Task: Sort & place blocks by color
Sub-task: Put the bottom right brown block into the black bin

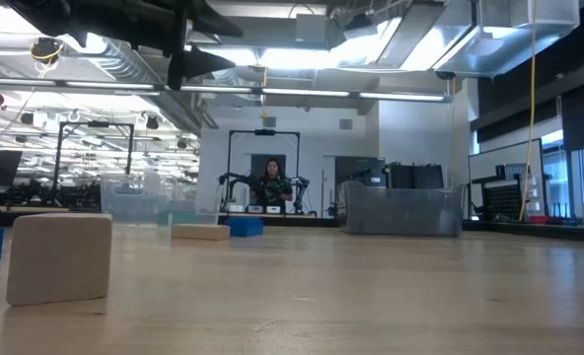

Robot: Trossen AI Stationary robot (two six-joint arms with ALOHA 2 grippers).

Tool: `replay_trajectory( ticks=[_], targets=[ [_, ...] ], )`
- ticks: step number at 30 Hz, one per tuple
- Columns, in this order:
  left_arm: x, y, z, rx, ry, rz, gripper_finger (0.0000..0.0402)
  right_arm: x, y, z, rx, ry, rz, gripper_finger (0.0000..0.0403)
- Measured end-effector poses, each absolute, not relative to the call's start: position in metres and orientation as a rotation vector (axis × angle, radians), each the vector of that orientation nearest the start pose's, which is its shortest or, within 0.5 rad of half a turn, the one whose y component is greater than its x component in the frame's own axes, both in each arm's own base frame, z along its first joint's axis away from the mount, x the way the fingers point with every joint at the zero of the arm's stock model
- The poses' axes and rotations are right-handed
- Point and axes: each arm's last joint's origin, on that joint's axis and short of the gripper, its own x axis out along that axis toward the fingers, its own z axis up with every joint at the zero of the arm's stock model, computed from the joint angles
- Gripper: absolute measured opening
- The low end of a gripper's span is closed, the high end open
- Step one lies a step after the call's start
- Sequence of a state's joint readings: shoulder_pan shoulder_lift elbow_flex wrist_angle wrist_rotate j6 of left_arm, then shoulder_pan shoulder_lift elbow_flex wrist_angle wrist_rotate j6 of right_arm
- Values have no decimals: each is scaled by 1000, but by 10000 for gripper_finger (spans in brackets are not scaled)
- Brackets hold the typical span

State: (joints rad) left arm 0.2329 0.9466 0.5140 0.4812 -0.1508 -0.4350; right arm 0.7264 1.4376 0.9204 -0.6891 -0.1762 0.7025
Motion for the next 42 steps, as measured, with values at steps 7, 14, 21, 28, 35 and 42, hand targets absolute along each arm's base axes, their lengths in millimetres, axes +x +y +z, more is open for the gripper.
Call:
replay_trajectory(
  ticks=[7, 14, 21, 28, 35, 42],
  targets=[
    [203, 53, 274, -432, -138, 390, 263, 185, 175, 187, 197, 1386, 339, 120],
    [203, 53, 274, -436, -138, 390, 263, 188, 173, 189, 200, 1416, 450, 120],
    [203, 53, 274, -437, -139, 390, 263, 199, 162, 190, 246, 1415, 506, 120],
    [203, 53, 274, -437, -139, 390, 263, 201, 165, 192, 71, 1311, 625, 120],
    [203, 53, 274, -437, -138, 390, 263, 190, 174, 189, -325, 1181, 596, 120],
    [203, 53, 274, -431, -137, 390, 263, 191, 177, 186, -313, 1197, 618, 120]
  ],
)
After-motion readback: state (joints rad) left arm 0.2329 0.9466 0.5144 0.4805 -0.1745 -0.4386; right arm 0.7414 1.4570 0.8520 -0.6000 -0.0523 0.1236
